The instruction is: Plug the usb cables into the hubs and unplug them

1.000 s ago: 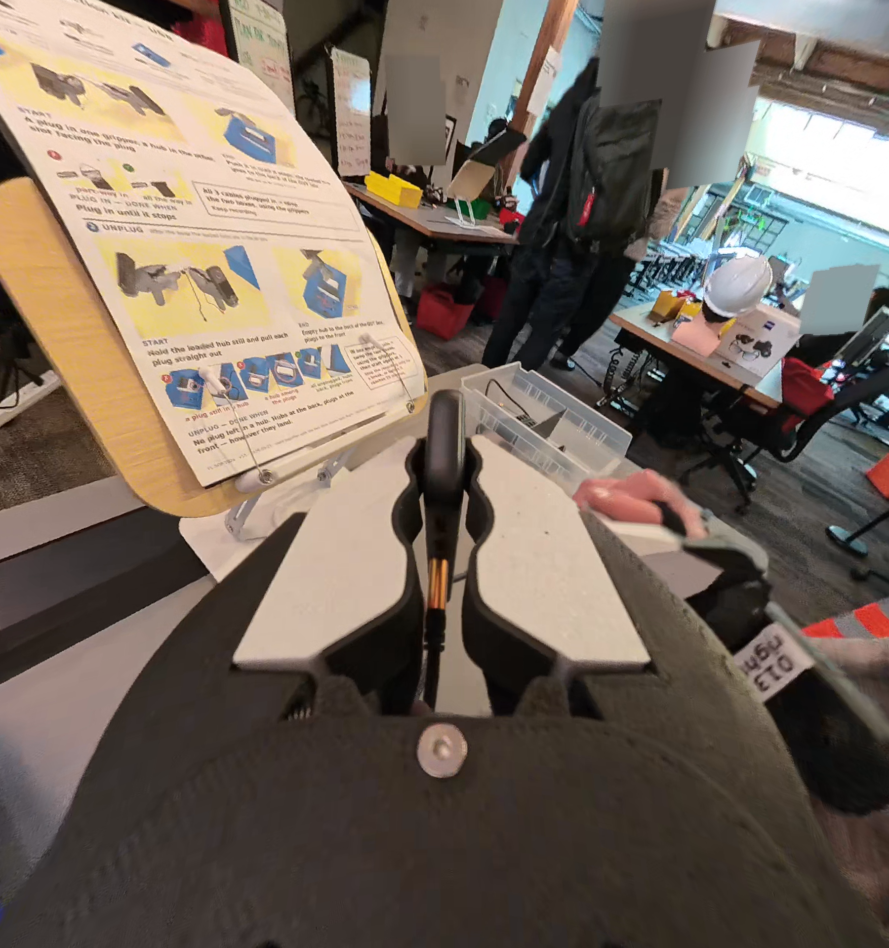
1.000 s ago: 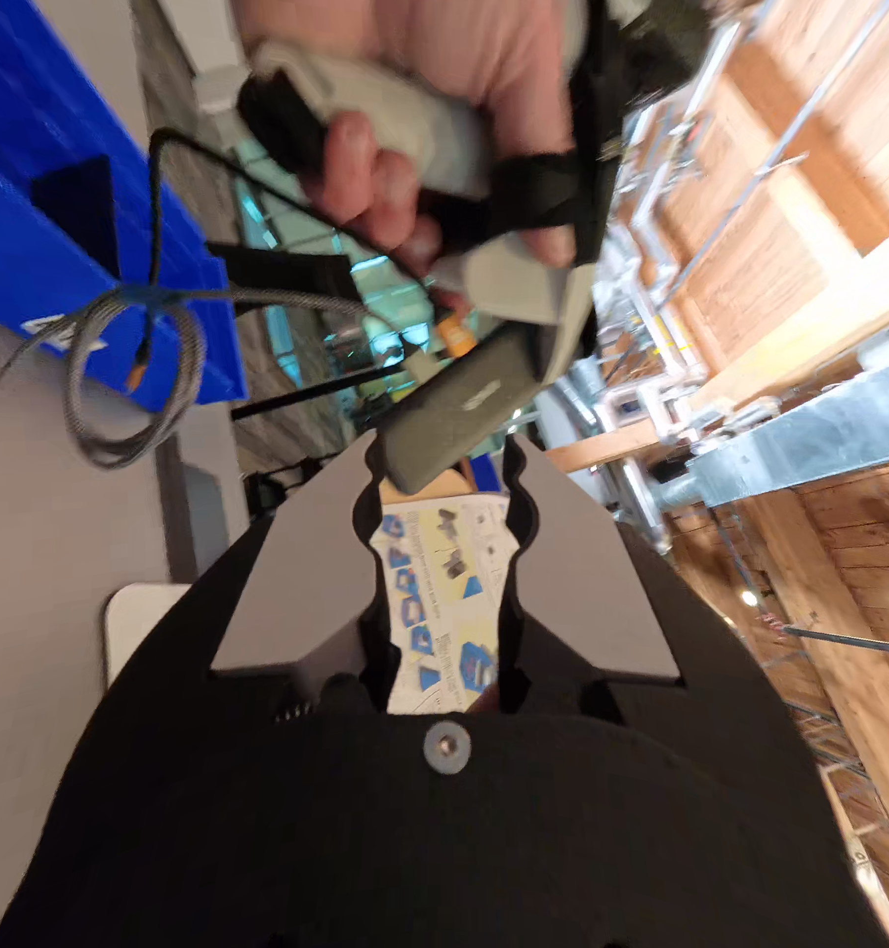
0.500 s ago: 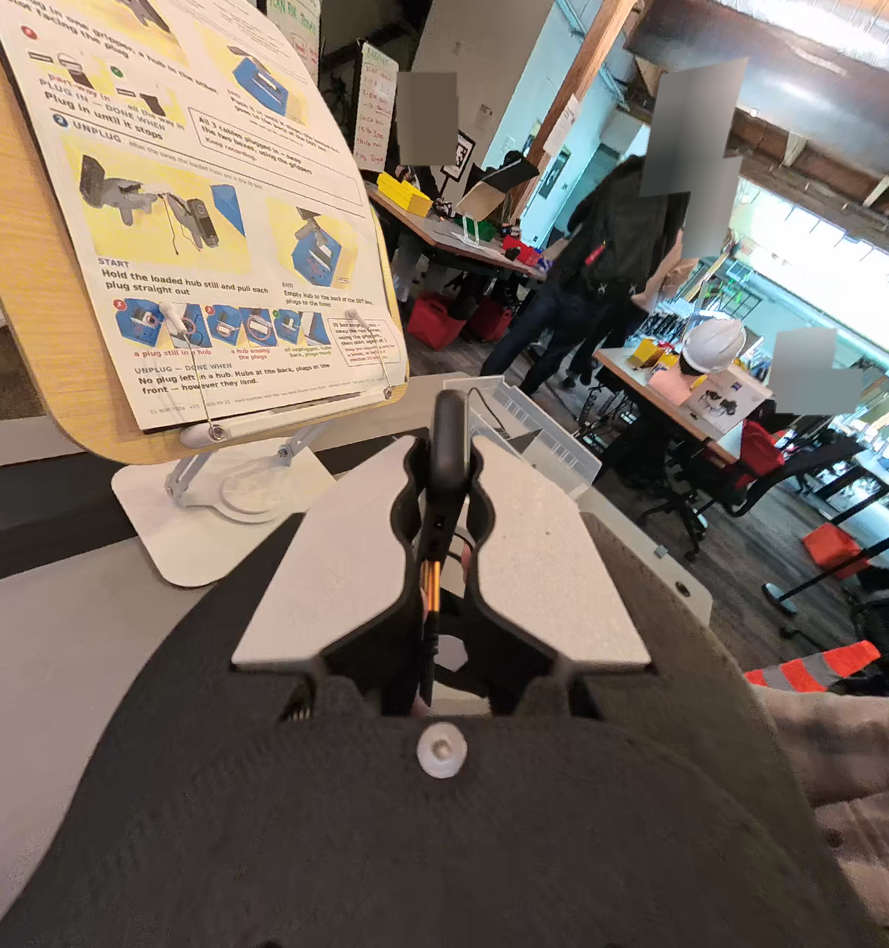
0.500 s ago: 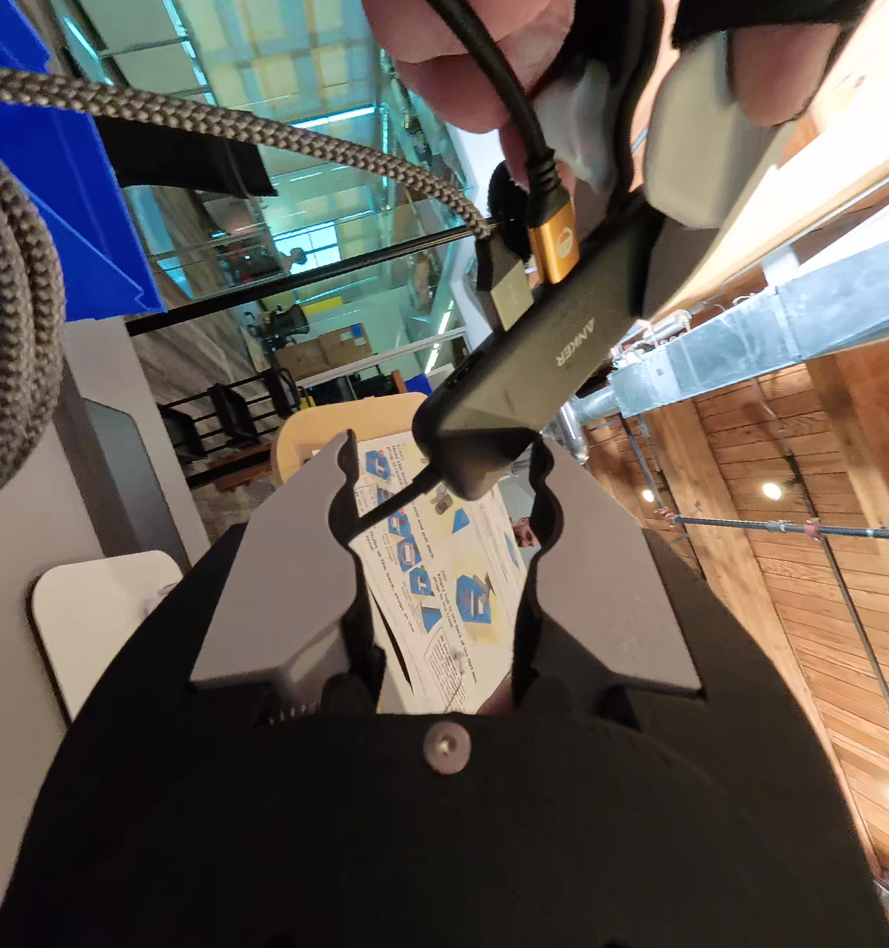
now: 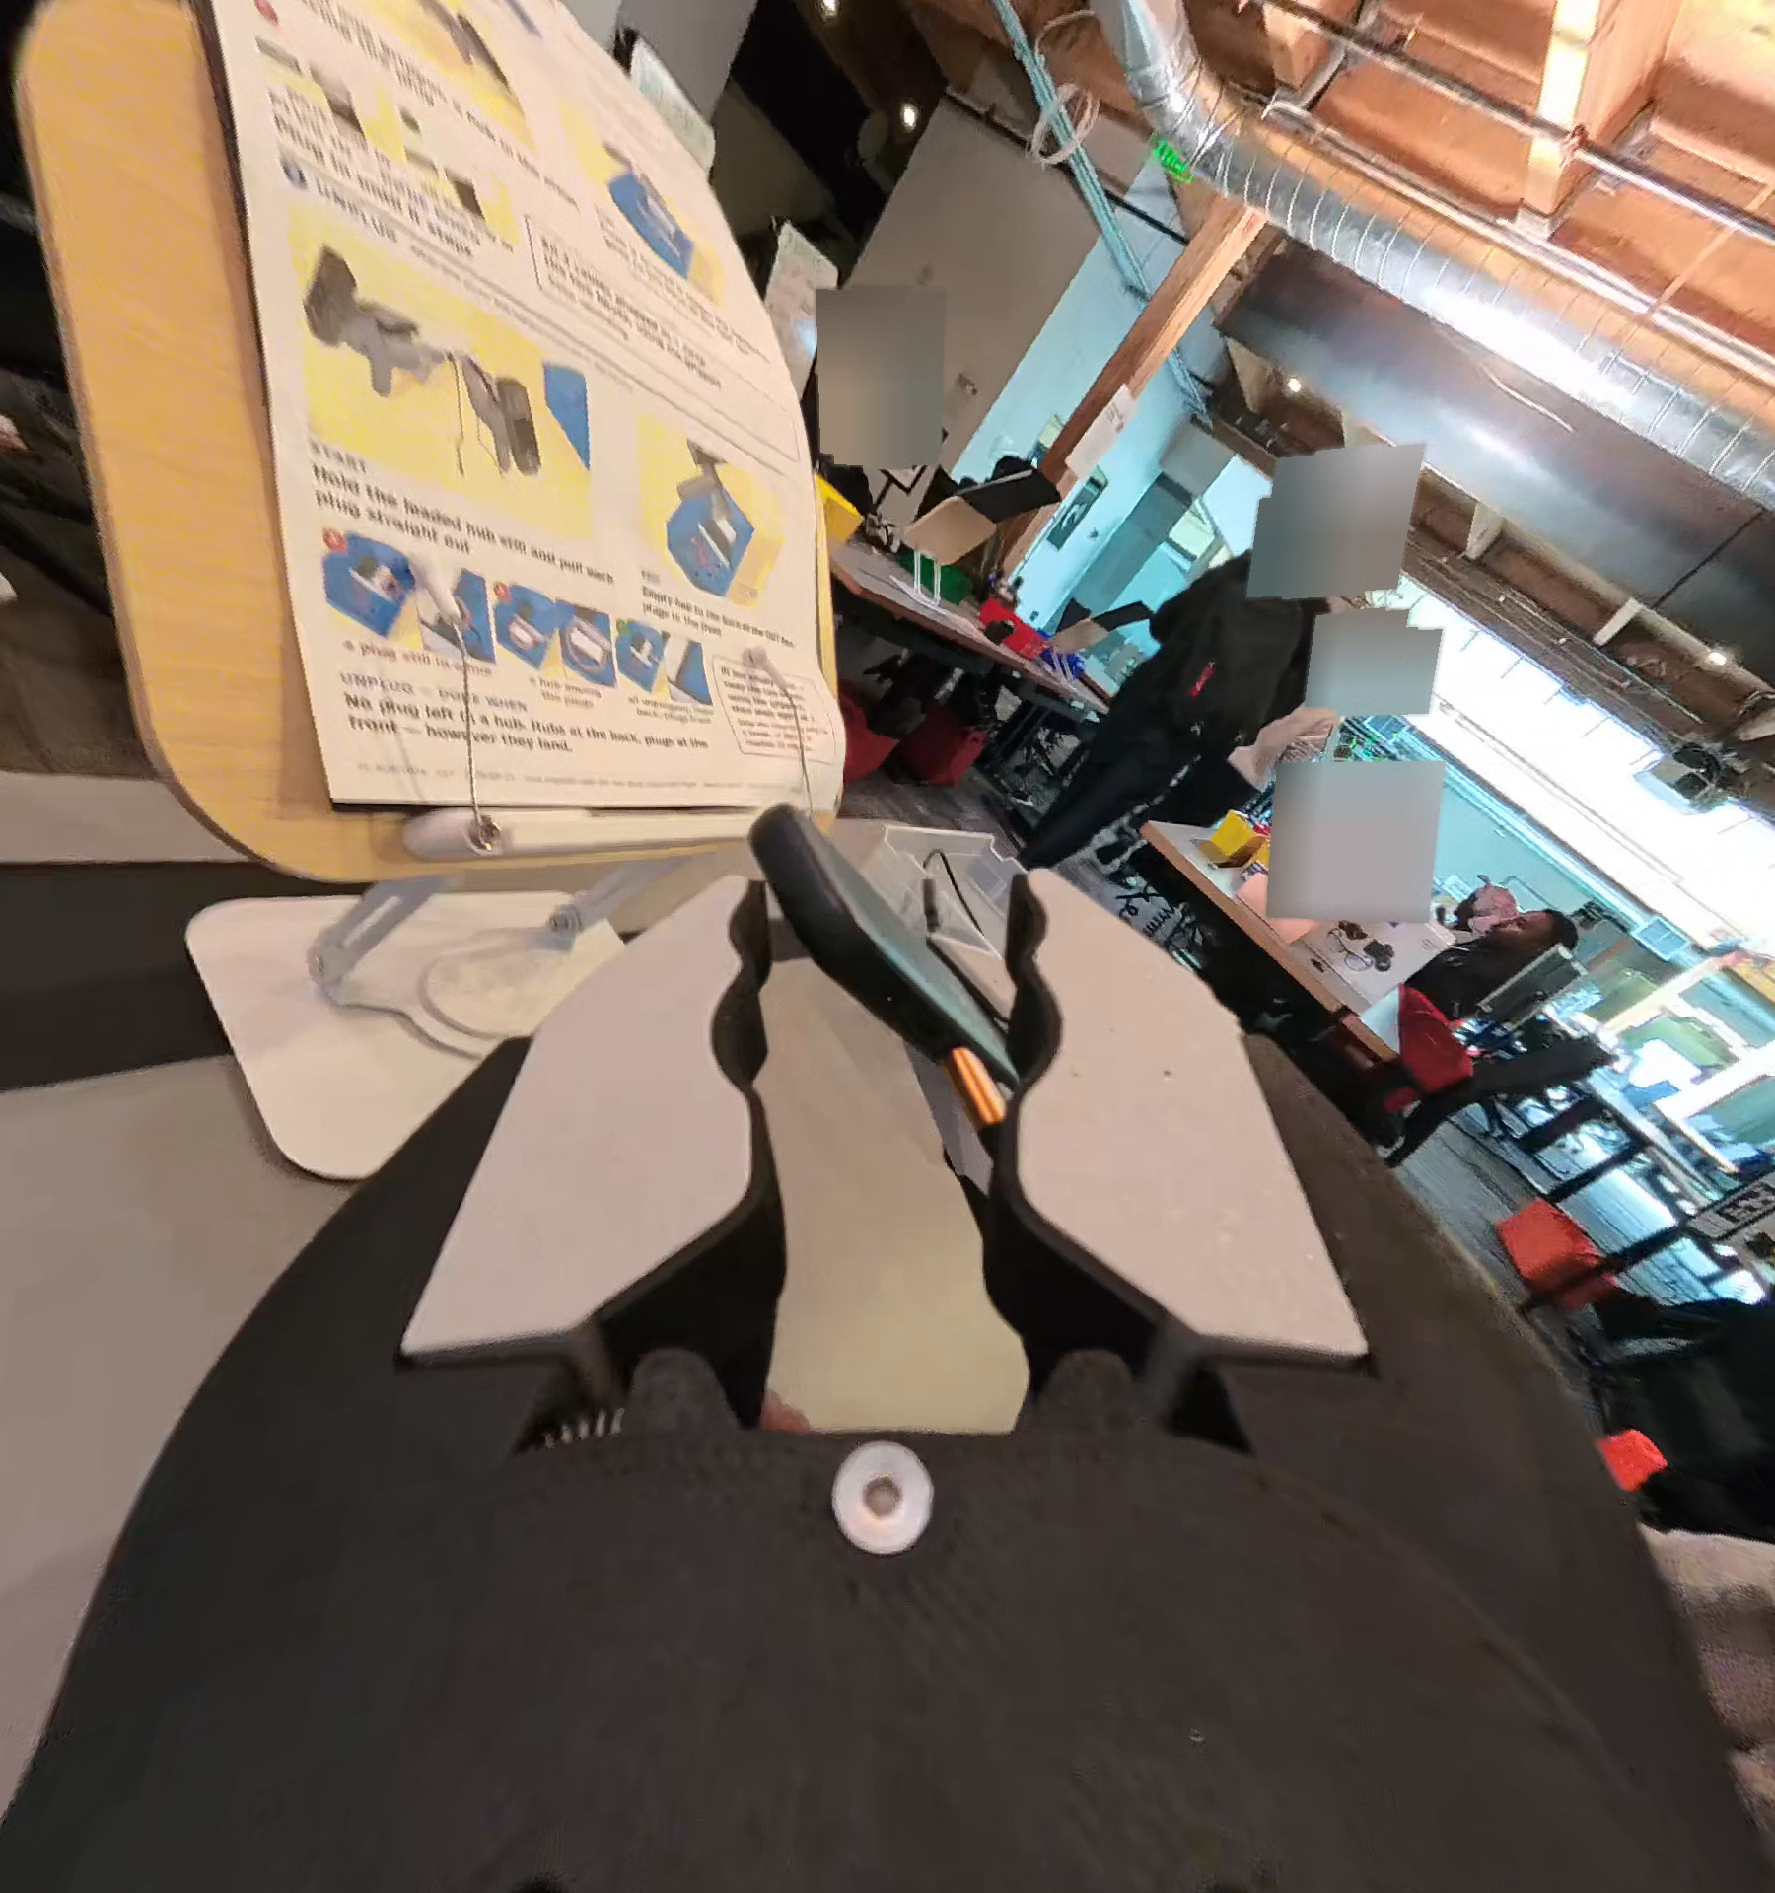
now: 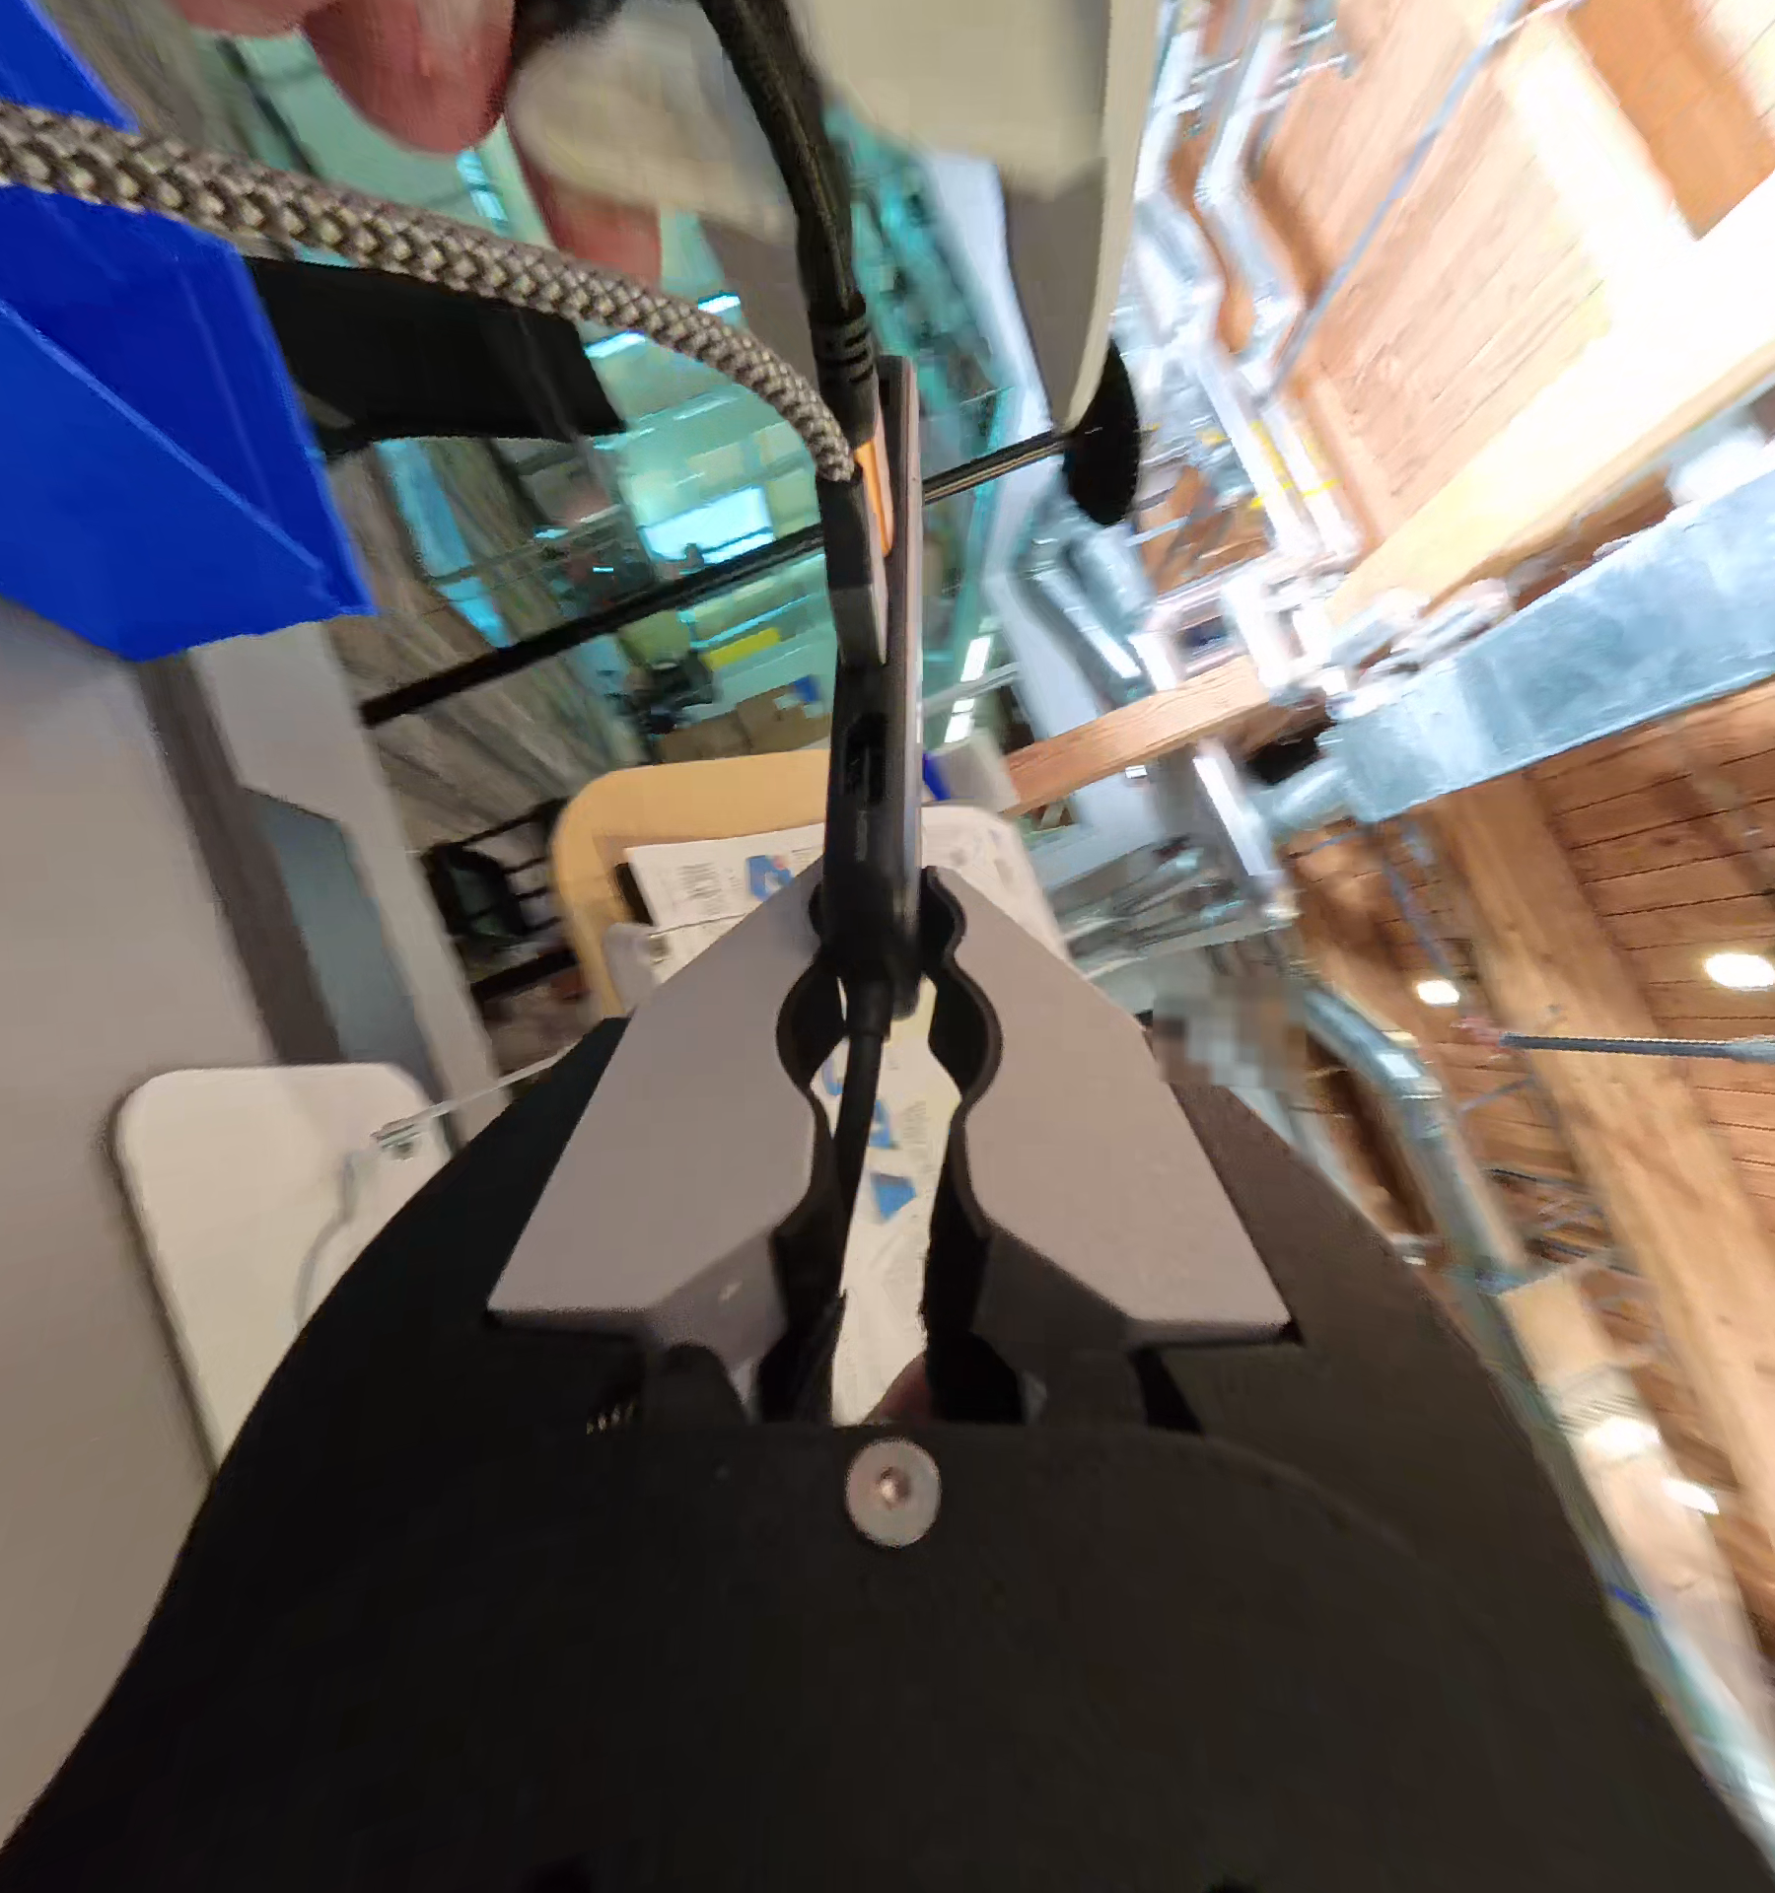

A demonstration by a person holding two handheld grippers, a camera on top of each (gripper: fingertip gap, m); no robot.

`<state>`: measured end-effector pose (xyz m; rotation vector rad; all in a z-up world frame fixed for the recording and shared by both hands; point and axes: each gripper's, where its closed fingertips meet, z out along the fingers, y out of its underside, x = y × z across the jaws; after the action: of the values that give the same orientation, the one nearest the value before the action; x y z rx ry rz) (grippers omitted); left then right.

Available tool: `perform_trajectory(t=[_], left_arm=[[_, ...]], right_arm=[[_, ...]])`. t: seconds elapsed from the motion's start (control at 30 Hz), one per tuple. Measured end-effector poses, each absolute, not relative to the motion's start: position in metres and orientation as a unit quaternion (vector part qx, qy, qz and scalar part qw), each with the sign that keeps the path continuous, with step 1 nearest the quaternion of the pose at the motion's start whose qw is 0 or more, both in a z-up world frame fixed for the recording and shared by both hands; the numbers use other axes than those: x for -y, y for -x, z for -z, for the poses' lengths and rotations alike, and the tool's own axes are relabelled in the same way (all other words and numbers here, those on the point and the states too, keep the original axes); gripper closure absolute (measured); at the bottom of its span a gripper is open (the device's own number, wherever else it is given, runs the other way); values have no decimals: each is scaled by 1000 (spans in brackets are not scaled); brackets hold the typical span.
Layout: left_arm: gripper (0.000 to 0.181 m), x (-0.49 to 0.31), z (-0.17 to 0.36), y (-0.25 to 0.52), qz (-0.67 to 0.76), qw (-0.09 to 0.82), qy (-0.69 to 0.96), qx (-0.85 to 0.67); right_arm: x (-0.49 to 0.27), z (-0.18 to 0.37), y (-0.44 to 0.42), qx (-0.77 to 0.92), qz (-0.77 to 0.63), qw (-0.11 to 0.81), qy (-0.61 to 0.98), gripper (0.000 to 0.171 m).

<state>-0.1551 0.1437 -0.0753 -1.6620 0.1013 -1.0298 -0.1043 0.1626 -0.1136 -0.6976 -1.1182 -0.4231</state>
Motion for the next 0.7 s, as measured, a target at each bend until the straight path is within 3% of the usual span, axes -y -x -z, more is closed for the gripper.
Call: perform_trajectory(t=[0.1,0.23,0.4,0.57,0.7], left_arm=[[136,-138,65,171,331,624,702,-97],[135,-129,63,185,84,673,693,-244],[128,-119,72,166,-169,656,593,-436],[117,-119,105,136,-251,581,531,-564],[137,-120,114,117,-277,573,491,-595]], right_arm=[[-171,121,98,555,146,734,364,163],[-172,128,84,604,66,686,401,163],[-157,133,72,643,-41,645,411,163],[-141,135,69,669,-82,620,402,163],[-126,137,71,690,-95,604,387,162]])
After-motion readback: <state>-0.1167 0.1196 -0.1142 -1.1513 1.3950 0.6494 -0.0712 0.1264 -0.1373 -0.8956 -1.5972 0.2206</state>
